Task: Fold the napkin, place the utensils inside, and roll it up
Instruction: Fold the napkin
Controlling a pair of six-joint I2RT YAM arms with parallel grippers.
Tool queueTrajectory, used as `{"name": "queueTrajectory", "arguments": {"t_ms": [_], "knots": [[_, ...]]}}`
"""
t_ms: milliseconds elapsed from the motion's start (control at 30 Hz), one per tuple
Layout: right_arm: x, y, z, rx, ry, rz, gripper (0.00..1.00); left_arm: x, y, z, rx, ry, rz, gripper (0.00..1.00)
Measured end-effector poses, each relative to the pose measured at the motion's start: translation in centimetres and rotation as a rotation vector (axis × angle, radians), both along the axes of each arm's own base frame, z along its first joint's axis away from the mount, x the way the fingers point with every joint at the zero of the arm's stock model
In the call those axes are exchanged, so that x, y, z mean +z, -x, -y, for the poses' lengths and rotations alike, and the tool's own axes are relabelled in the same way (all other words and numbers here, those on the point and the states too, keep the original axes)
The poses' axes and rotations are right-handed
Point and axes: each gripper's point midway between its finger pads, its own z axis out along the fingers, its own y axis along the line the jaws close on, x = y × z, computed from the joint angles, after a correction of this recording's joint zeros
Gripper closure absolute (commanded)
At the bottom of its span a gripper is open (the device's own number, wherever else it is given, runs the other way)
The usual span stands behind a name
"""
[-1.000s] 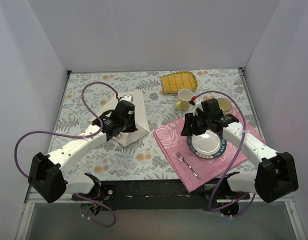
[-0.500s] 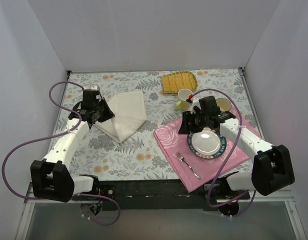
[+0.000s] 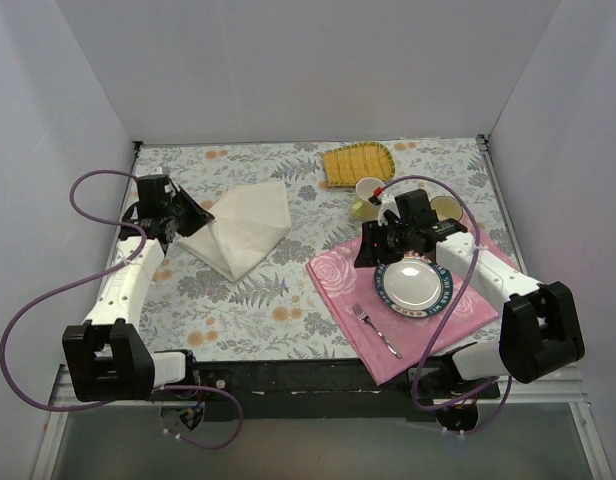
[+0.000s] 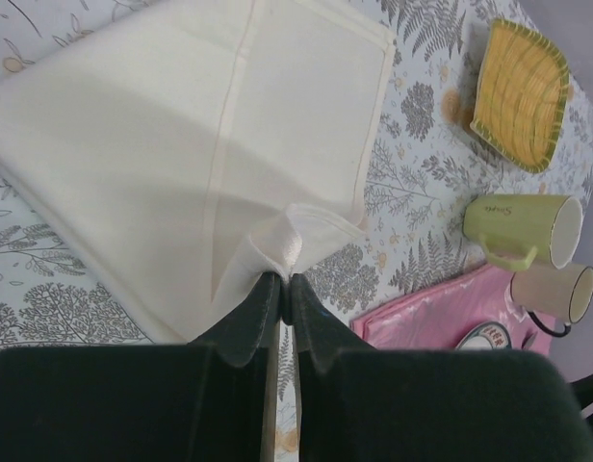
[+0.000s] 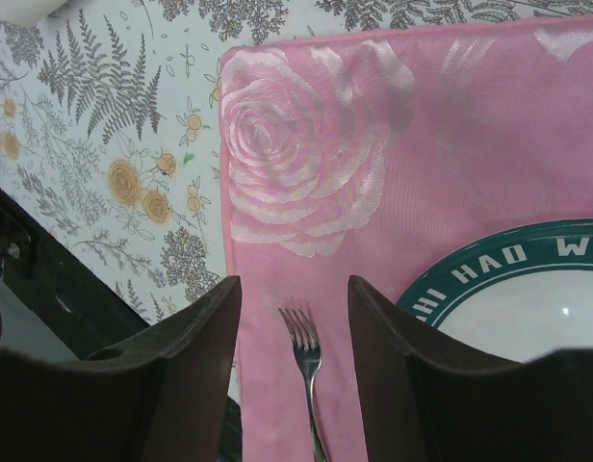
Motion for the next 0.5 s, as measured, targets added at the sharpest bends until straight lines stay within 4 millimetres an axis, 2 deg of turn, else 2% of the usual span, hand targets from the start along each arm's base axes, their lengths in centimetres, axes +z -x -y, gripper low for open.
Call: {"name": "queueTrajectory", "arguments": {"t_ms": [133, 267, 400, 500], "knots": [[-0.3, 0.1, -0.1, 0.007, -0.002, -0.014, 0.43, 0.0, -0.5, -1.8, 0.064, 0.016, 0.008, 1.00], [-0.3, 0.1, -0.2, 0.015, -0.005, -0.014, 0.43, -1.1, -0.4, -3.1, 0.115, 0.031, -0.002, 1.00], [-0.3, 0.2, -0.2, 0.026, -0.005, -0.008, 0.43, -2.6, -0.1, -3.9, 0.147, 0.044, -0.034, 1.00], [-0.3, 0.2, -0.3, 0.033, -0.007, -0.008, 0.43, -3.2, -0.5, -4.1, 0.156, 0.048, -0.039, 1.00]]}}
